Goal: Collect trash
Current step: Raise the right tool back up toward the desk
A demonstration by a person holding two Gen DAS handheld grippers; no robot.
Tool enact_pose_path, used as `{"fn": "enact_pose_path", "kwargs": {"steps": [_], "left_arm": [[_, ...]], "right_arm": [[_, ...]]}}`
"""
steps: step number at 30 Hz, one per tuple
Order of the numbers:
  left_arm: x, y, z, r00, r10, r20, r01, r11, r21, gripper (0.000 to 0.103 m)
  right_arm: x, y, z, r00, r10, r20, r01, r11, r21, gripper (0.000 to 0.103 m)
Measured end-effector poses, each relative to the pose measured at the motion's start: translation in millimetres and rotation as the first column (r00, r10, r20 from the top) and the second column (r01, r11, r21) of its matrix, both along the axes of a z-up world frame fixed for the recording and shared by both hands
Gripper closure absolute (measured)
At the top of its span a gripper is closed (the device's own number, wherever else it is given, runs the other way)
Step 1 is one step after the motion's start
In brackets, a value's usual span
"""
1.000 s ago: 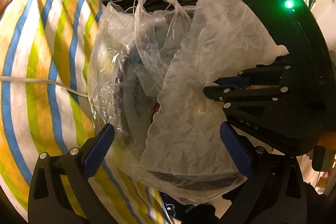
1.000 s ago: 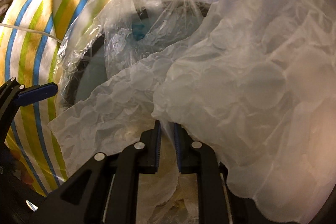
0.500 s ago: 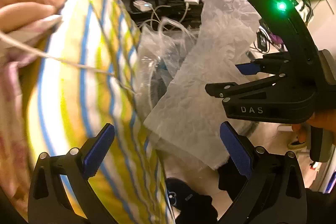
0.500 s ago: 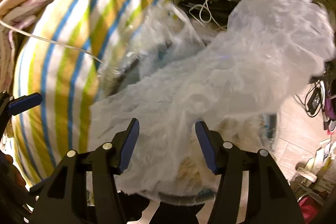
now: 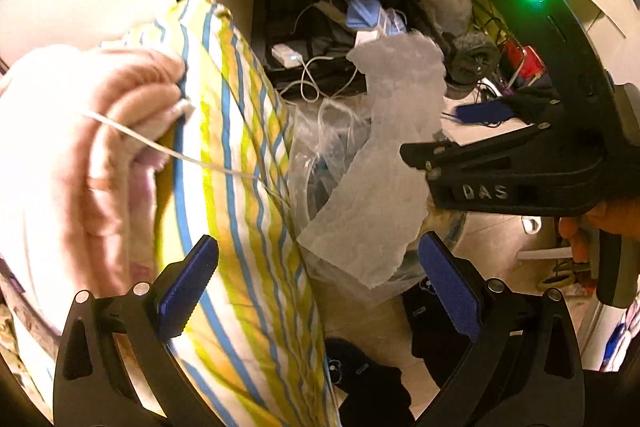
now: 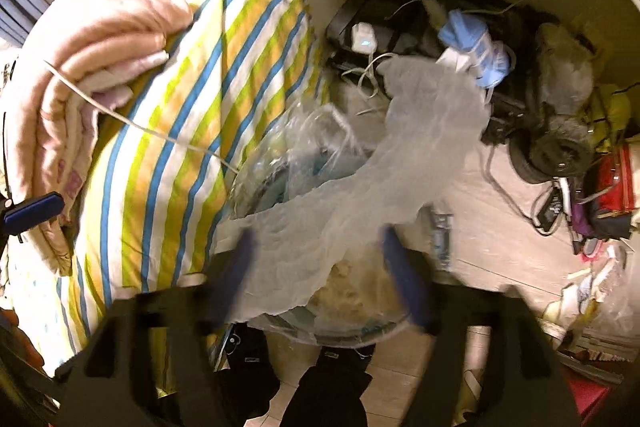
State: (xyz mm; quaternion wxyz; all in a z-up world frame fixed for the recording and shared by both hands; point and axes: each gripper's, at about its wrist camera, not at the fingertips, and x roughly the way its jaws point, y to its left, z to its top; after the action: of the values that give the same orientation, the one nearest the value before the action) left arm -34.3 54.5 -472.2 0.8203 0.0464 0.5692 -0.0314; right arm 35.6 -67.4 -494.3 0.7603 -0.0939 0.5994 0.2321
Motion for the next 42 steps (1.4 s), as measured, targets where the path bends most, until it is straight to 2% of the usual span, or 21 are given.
{"fn": "enact_pose_path", "kwargs": {"steps": [1, 10, 13, 20, 25, 30, 35, 42], "left_arm": [[-0.2, 0.5, 5.2, 1.0, -0.001, 0.003, 0.001, 1.0, 0.001, 0.006], [4.7, -8.5, 63.2, 0.999, -0.007, 0.051, 0.008, 1.0, -0.012, 0.006], [12.1, -15.6, 93.1, 0.996, -0.003, 0.094, 0.006, 0.999, -0.033, 0.006], [33.2, -36.1, 164.6, 0.978, -0.015, 0.206, 0.024, 0.999, -0.042, 0.006], [50.5, -52.5, 206.7, 0.966, -0.027, 0.258, 0.036, 0.999, -0.031, 0.006], [62.1, -67.1, 236.1, 0.956, -0.023, 0.293, 0.04, 0.998, -0.05, 0.006], [73.8, -83.4, 262.0, 0.946, -0.034, 0.323, 0.057, 0.996, -0.063, 0.006], [81.4, -103.6, 309.4, 0.918, -0.061, 0.392, 0.085, 0.995, -0.044, 0.006]], "right_arm": [[-0.2, -1.8, 5.1, 1.0, -0.008, 0.011, 0.008, 1.0, 0.0, 0.009], [-4.9, -43.4, 81.9, 0.983, -0.13, 0.13, 0.133, 0.991, -0.016, 0.007], [-4.8, -66.2, 123.7, 0.961, -0.202, 0.191, 0.203, 0.979, 0.016, 0.007], [-1.0, -105.1, 191.9, 0.911, -0.307, 0.276, 0.301, 0.952, 0.065, 0.007], [3.7, -123.9, 238.1, 0.884, -0.319, 0.341, 0.309, 0.947, 0.084, 0.007], [5.9, -142.9, 277.1, 0.86, -0.311, 0.404, 0.297, 0.95, 0.097, 0.007], [8.0, -161.9, 308.2, 0.832, -0.351, 0.429, 0.322, 0.936, 0.141, 0.007], [21.7, -167.7, 346.5, 0.821, -0.336, 0.461, 0.293, 0.942, 0.165, 0.007]]}}
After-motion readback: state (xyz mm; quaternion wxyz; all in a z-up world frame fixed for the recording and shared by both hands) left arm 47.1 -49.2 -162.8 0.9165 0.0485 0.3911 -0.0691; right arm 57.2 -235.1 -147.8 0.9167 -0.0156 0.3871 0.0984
